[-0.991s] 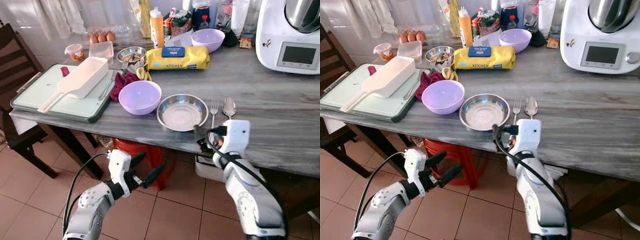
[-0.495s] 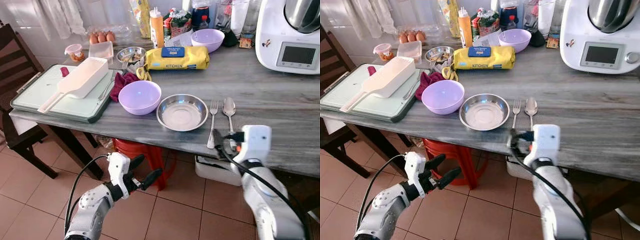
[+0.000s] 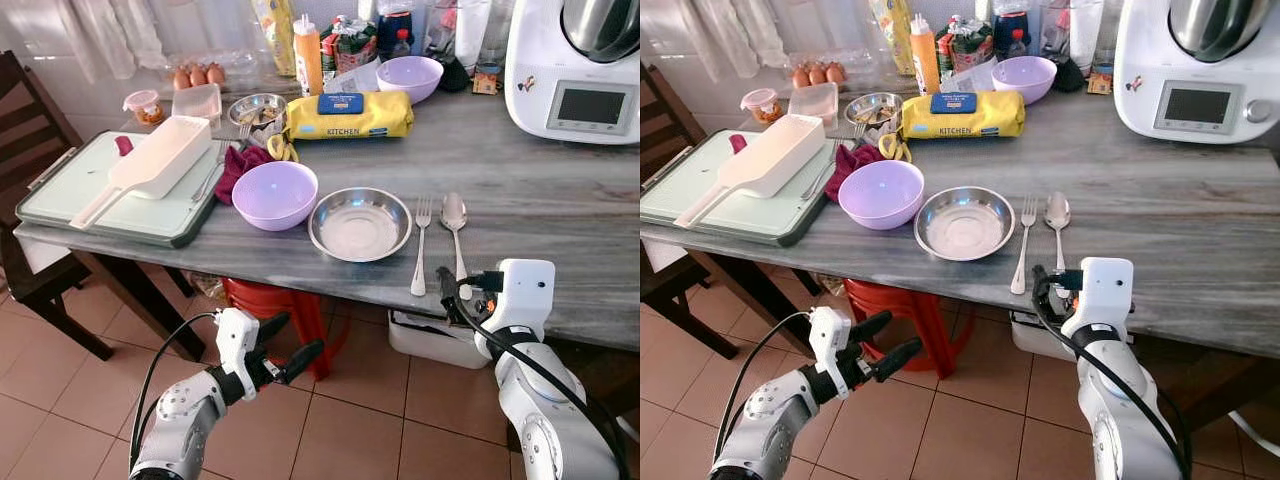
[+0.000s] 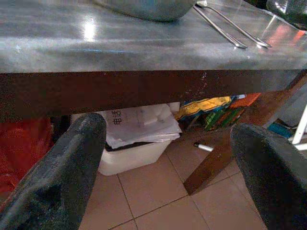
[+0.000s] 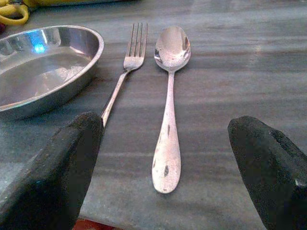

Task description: Setting the table

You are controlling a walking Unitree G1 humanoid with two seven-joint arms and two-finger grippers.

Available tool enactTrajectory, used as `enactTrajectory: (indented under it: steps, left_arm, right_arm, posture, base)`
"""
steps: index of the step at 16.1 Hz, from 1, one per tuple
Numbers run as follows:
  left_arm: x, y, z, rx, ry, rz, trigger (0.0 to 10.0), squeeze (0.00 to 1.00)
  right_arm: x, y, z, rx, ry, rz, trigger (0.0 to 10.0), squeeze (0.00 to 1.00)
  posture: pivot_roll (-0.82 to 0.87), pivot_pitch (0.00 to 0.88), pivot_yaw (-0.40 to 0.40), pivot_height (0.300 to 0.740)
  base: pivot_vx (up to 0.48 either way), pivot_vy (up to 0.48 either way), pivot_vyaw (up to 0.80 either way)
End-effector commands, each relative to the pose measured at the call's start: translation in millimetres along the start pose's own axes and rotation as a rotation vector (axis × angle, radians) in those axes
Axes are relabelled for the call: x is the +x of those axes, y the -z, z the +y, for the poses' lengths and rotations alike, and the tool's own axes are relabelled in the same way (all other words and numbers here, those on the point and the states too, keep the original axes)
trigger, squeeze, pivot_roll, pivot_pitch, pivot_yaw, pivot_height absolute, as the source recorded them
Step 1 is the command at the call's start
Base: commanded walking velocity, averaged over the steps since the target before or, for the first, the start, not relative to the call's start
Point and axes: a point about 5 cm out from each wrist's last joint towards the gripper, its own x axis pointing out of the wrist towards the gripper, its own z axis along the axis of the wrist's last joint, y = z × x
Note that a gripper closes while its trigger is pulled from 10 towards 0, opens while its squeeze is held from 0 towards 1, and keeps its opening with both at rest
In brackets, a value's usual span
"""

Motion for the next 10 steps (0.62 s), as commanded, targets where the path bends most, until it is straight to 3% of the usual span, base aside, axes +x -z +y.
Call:
enactTrajectory:
  steps: [1, 10]
  left_arm:
    - [-4.6, 1.5, 5.0, 0.011, -0.010, 0.017, 10.0, 0.00]
    - [-9.1, 1.0, 7.2, 0.002, 0.010, 0.011, 10.0, 0.00]
  right_arm:
    - [-0.8, 1.2, 0.6, 0.014, 0.005, 0.007, 10.0, 0.00]
    - [11.4, 11.4, 0.9, 0.042, 0.002, 0.039, 10.0, 0.00]
  posture:
    - [-0.12, 0.096, 0.143, 0.740]
    - [-0.11, 0.102, 0.144, 0.740]
  base:
    - [0.000, 0.000, 0.00]
    - [0.000, 0.000, 0.00]
